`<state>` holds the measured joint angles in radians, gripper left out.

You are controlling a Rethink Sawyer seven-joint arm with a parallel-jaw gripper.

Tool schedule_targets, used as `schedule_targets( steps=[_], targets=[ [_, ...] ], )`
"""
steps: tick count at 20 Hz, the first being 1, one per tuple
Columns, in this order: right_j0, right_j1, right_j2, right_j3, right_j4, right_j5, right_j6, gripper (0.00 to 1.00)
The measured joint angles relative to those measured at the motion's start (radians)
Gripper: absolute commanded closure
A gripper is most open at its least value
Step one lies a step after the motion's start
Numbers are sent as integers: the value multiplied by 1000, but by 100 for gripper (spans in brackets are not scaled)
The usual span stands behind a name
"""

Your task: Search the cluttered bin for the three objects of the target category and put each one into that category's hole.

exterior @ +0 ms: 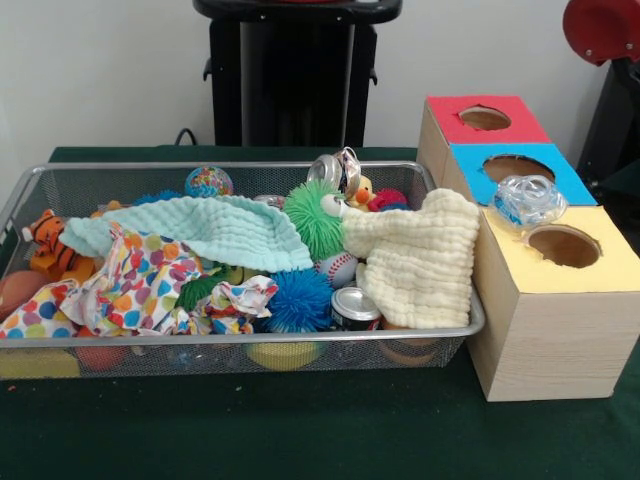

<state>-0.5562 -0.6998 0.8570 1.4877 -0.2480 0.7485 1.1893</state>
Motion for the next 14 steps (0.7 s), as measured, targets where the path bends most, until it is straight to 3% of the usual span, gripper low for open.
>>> schedule_targets(
  steps=[6,14],
  targets=[
    [124,-49,-130,-42,-82,0,0,0],
    [226,-108,-202,-60,-100,0,0,0]
  ],
)
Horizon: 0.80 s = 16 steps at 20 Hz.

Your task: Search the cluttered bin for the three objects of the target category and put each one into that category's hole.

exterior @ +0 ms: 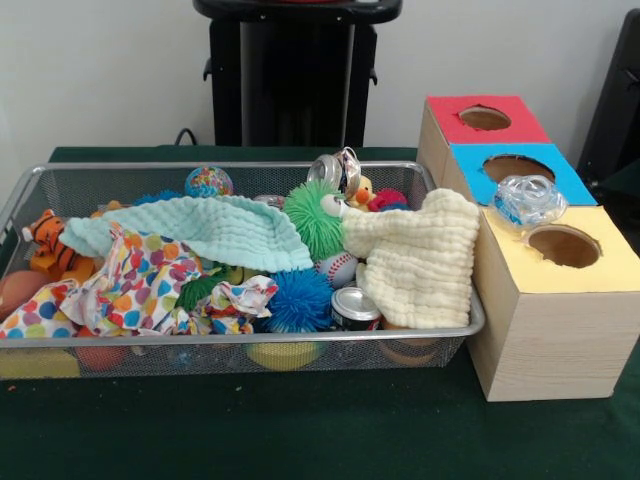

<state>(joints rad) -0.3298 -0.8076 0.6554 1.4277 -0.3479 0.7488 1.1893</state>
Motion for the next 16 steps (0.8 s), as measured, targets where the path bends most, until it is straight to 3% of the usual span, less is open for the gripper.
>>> schedule_targets(
  steps=[16],
  targets=[
    [-57,-10,-9,-31,45,0,0,0]
  ],
)
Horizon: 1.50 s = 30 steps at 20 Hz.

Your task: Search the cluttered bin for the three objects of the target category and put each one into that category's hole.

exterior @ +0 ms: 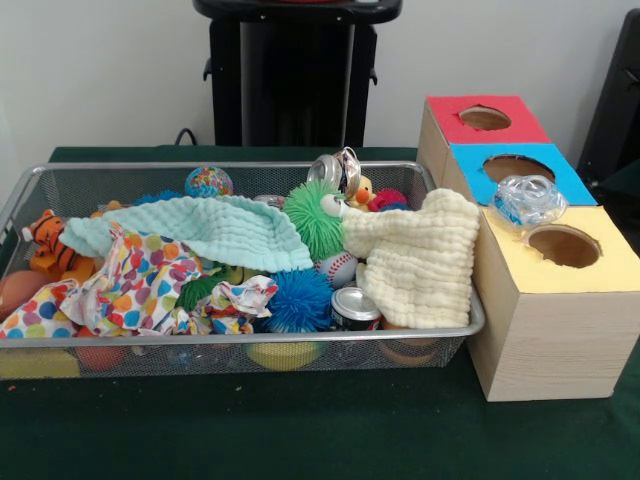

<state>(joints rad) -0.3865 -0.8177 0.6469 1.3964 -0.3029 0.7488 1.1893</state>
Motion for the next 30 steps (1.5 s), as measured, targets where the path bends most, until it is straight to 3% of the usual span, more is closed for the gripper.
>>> schedule_targets(
  steps=[14,30],
  targets=[
    [-87,0,0,0,4,0,0,0],
    [-94,2,6,-1,4,0,0,0]
  ],
)
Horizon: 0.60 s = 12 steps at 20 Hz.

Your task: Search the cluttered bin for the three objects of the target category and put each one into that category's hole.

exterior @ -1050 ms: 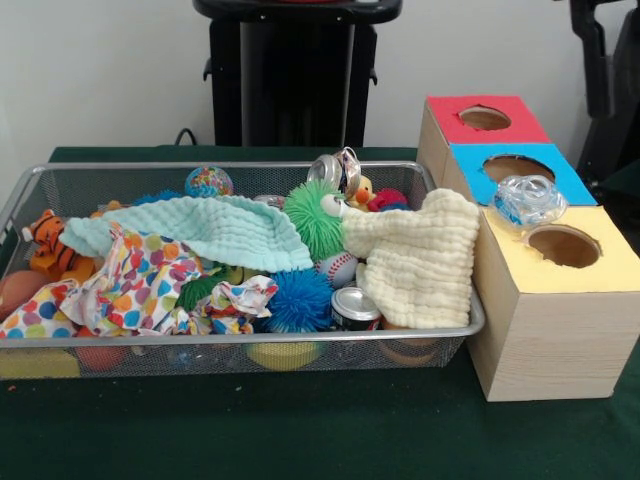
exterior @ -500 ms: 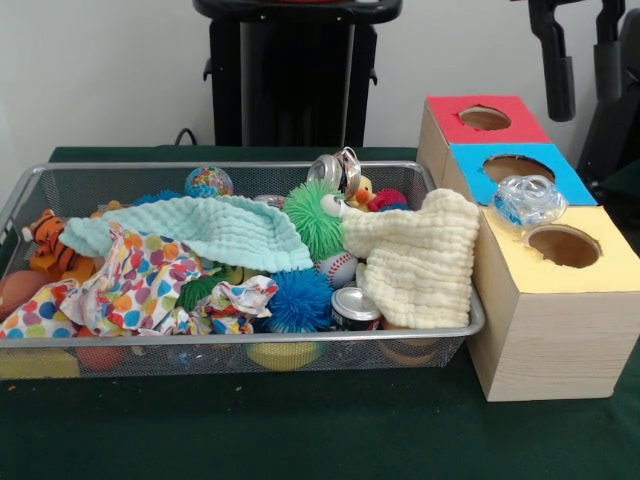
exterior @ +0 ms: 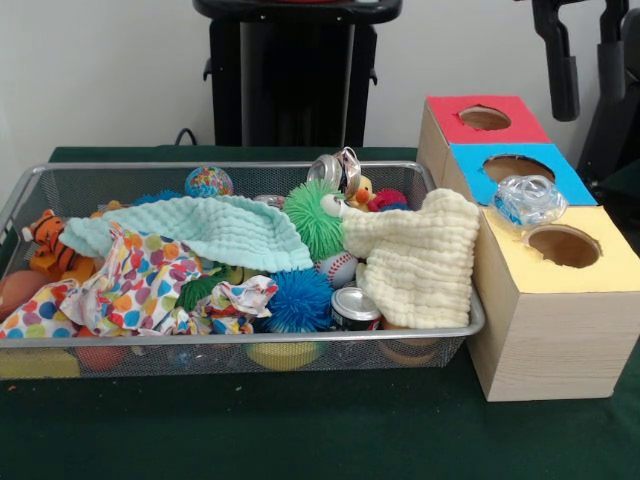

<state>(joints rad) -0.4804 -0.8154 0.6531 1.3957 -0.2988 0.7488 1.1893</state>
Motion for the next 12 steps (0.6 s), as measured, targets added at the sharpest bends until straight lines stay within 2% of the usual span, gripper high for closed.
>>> schedule_targets(
  steps=[12],
  targets=[
    [-27,42,4,0,-3,0,0,0]
  ],
)
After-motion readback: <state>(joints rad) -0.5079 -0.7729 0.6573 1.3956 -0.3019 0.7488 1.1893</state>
